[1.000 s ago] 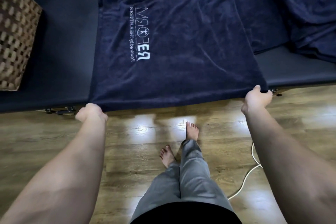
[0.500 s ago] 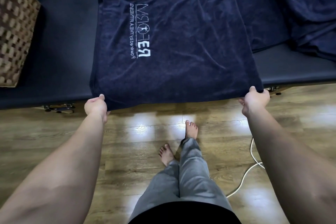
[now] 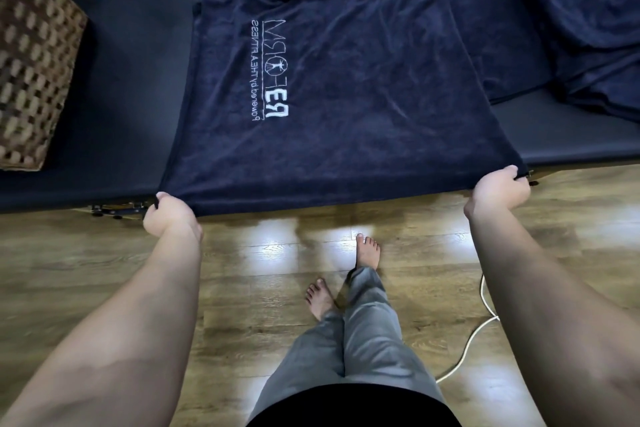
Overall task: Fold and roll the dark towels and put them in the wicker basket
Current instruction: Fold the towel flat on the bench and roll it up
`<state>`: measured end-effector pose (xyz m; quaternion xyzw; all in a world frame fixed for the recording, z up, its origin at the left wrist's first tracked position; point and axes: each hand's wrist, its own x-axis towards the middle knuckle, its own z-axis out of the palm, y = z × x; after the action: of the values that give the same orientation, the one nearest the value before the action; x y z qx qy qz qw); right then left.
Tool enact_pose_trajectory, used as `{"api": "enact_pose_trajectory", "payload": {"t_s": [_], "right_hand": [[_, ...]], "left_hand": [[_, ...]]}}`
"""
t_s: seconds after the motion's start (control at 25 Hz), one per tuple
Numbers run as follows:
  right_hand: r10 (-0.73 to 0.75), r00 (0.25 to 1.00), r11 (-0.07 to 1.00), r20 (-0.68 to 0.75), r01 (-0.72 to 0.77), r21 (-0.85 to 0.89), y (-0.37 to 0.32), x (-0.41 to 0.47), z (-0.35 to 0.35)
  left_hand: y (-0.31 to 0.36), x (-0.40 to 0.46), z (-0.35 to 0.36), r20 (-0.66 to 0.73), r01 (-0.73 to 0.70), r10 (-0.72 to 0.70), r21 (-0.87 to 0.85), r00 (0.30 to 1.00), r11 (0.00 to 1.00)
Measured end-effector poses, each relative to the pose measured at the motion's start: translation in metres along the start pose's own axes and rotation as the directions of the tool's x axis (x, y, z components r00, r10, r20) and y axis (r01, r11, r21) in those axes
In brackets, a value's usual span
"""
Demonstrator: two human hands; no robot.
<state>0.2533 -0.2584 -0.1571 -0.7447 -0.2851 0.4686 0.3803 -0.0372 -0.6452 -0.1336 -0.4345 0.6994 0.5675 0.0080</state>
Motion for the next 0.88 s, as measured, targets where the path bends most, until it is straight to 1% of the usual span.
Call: {"api": "enact_pose_trajectory", "payload": {"t_s": [0.04,0.16,0.28,0.32,0.36,0.4,0.48,0.52,0.56,0.6,0.64,0.68,0.72,0.8,0.88], "right_hand": [[-0.011,0.999,1.000,-0.030,0.011,-0.003,-0.001,0.000,0.000],[-0.057,0.991,0.998,-0.118,0.058,0.005,-0.003,0.007,-0.001],[-0.045,0.982,0.998,-0.185,0.051,0.028,-0.004,-0.003,-0.007],[-0.031,0.978,0.998,-0.206,0.041,0.044,-0.003,-0.005,-0.009],[-0.022,0.977,0.998,-0.213,0.033,0.051,-0.001,-0.006,-0.011],[-0.017,0.977,0.998,-0.215,0.029,0.054,0.001,-0.006,-0.012],[-0.016,0.980,0.999,-0.196,0.022,0.031,0.000,-0.007,-0.016],[-0.027,0.982,0.999,-0.185,0.032,0.024,0.000,-0.008,-0.017],[-0.042,0.983,0.999,-0.179,0.046,0.017,0.000,-0.011,-0.018],[-0.053,0.982,0.998,-0.182,0.057,0.017,0.001,-0.012,-0.019],[-0.041,0.980,0.999,-0.192,0.044,0.010,0.002,-0.015,-0.020],[-0.022,0.981,1.000,-0.192,0.025,0.014,0.003,-0.016,-0.022],[0.001,0.984,1.000,-0.181,0.003,0.018,0.002,-0.019,-0.025],[-0.014,0.984,1.000,-0.179,0.017,0.018,0.001,-0.020,-0.029],[-0.026,0.984,1.000,-0.176,0.028,0.008,0.003,-0.023,-0.032]], "left_hand": [[0.001,-0.004,0.000,-0.014,0.007,-0.008,-0.006,1.000,1.000],[0.005,-0.001,0.000,-0.046,-0.055,0.053,-0.051,0.998,0.997],[0.004,0.003,-0.010,-0.121,-0.017,0.013,-0.035,0.993,0.999],[0.001,0.005,-0.014,-0.120,-0.039,0.034,-0.039,0.992,0.998],[0.000,0.007,-0.016,-0.119,-0.059,0.053,-0.046,0.991,0.997],[-0.003,0.012,-0.015,-0.120,-0.045,0.039,-0.048,0.992,0.998],[0.000,0.008,-0.017,-0.095,0.048,-0.050,-0.026,0.994,0.999],[0.001,0.006,-0.018,-0.073,0.022,-0.024,-0.031,0.997,0.999],[-0.001,0.008,-0.018,-0.054,-0.036,0.034,-0.038,0.998,0.999],[-0.002,0.008,-0.019,-0.047,-0.051,0.050,-0.028,0.998,0.998],[-0.005,0.007,-0.024,-0.049,-0.015,0.014,-0.024,0.999,1.000],[-0.007,0.004,-0.030,-0.052,0.050,-0.051,-0.033,0.997,0.998],[-0.009,0.005,-0.034,-0.056,0.067,-0.070,-0.045,0.996,0.997],[-0.015,0.009,-0.037,-0.054,-0.016,0.013,-0.060,0.998,0.998],[-0.015,0.005,-0.038,-0.060,-0.003,0.001,-0.047,0.998,0.999]]}}
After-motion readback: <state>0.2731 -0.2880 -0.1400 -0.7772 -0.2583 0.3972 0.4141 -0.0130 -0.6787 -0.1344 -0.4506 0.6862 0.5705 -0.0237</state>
